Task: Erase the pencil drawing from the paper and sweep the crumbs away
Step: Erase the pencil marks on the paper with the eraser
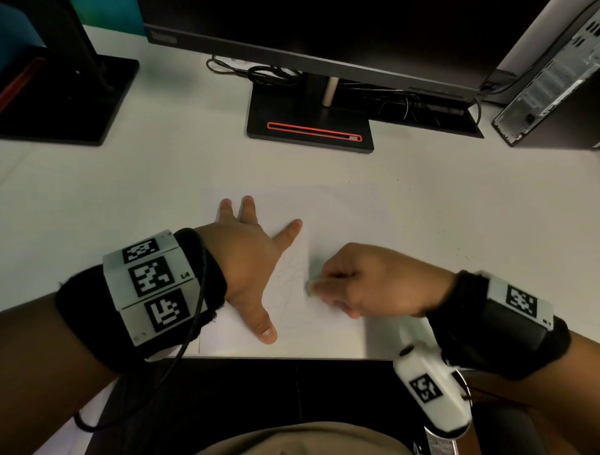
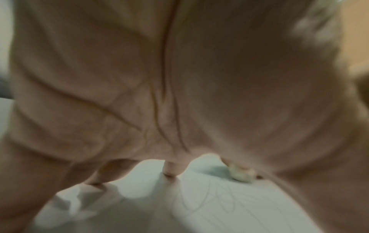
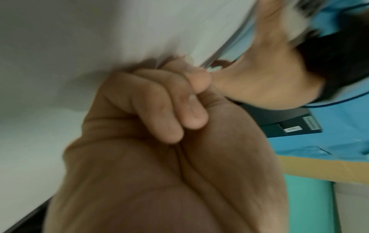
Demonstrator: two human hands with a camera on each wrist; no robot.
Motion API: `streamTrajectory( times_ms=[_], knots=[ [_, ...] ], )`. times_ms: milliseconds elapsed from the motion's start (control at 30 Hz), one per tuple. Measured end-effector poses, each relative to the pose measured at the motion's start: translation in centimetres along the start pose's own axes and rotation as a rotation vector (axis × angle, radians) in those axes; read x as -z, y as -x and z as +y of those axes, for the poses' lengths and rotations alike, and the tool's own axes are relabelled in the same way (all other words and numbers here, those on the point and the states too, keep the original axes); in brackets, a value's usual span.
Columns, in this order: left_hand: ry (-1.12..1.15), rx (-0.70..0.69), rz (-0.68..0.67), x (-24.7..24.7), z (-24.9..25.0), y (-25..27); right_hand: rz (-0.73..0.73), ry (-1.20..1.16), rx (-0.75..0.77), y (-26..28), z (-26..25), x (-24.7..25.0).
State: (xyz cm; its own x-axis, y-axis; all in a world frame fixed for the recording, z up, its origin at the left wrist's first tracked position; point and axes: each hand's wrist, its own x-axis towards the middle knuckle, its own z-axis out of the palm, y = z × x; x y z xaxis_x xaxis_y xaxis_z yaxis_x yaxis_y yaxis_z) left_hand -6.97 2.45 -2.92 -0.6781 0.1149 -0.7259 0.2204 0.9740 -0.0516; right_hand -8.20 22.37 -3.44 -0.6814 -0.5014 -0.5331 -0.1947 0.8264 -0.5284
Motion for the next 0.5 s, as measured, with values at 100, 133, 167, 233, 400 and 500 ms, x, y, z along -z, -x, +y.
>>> streamTrajectory(
  times_ms=[100, 133, 167, 233, 400, 500],
  knots=[
    [0.005, -0.005, 0.001, 0.0, -0.1, 0.0, 0.122, -0.09, -0.056, -0.7, 1.0, 1.4],
    [0.007, -0.004, -0.002, -0.1, -0.1, 0.1, 0.119, -0.076, -0.047, -0.8, 0.9, 1.3],
    [0.009, -0.004, -0.004, 0.0, -0.1, 0.1, 0.084, -0.052, -0.031, -0.6, 0.5, 0.9],
    [0.006, -0.007, -0.003, 0.0, 0.0, 0.2, 0.018, -0.018, -0.006, -0.5, 0.1, 0.1],
    [0.023, -0.004, -0.013, 0.2, 0.0, 0.4, 0.109, -0.09, -0.06, -1.2, 0.8, 1.6],
    [0.021, -0.006, -0.013, 0.2, 0.1, 0.4, 0.02, -0.041, -0.025, -1.1, 0.2, 0.7]
  ],
)
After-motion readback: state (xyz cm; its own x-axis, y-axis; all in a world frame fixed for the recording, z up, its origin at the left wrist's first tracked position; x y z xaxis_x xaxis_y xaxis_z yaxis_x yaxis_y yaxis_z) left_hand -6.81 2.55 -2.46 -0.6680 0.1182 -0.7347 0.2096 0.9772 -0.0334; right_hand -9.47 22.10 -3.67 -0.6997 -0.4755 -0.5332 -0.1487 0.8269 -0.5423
